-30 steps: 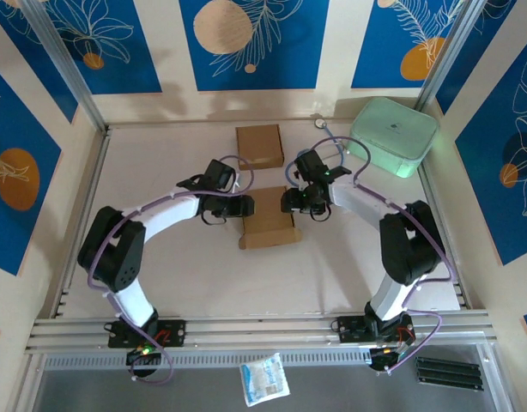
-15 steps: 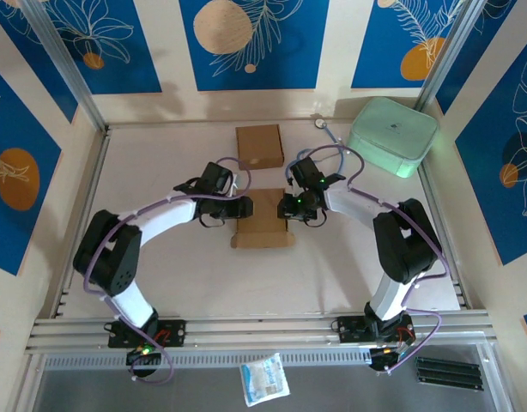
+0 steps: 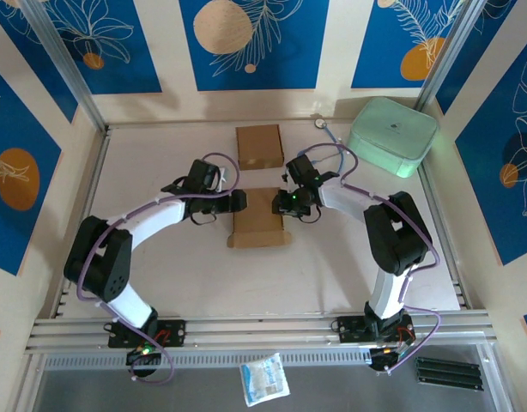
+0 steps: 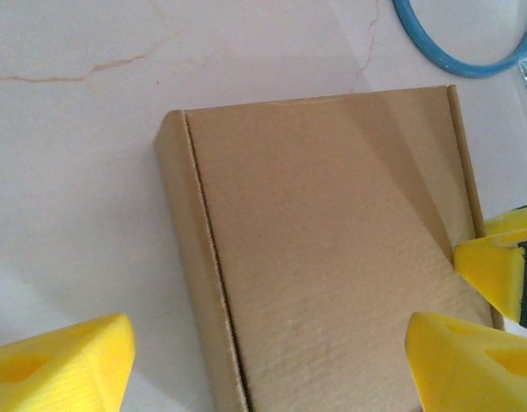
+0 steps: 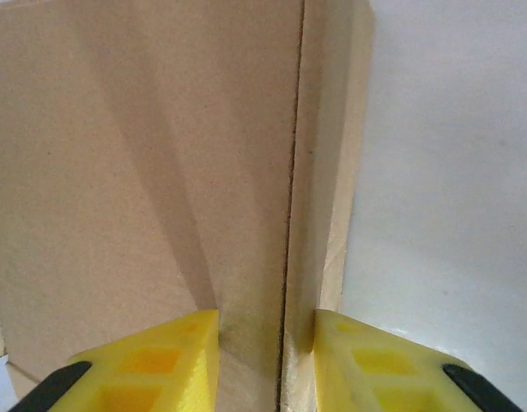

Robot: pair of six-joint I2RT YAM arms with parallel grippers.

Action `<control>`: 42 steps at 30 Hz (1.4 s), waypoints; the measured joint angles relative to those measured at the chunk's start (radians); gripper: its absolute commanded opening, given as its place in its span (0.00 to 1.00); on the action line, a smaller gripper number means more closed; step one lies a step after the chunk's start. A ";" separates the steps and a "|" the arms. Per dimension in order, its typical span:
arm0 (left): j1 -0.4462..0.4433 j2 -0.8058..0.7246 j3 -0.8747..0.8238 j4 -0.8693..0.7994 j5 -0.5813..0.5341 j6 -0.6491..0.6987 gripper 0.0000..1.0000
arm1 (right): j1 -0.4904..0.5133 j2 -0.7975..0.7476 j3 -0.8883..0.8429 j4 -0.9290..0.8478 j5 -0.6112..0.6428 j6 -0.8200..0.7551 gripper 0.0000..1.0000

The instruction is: Fold the paper box

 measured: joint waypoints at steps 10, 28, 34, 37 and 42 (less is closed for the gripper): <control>0.059 0.059 -0.043 0.122 0.165 -0.055 0.88 | -0.106 0.001 -0.118 0.175 -0.276 -0.026 0.22; 0.078 0.217 -0.162 0.578 0.402 -0.332 0.90 | -0.229 0.028 -0.179 0.224 -0.515 -0.062 0.21; 0.066 0.134 -0.164 0.420 0.273 -0.234 0.90 | -0.235 0.026 -0.171 0.204 -0.495 -0.078 0.21; 0.066 0.066 -0.163 0.348 0.222 -0.185 0.90 | -0.246 0.026 -0.171 0.200 -0.499 -0.087 0.21; 0.066 0.098 -0.114 0.320 0.283 -0.164 0.91 | -0.266 0.026 -0.175 0.202 -0.509 -0.107 0.20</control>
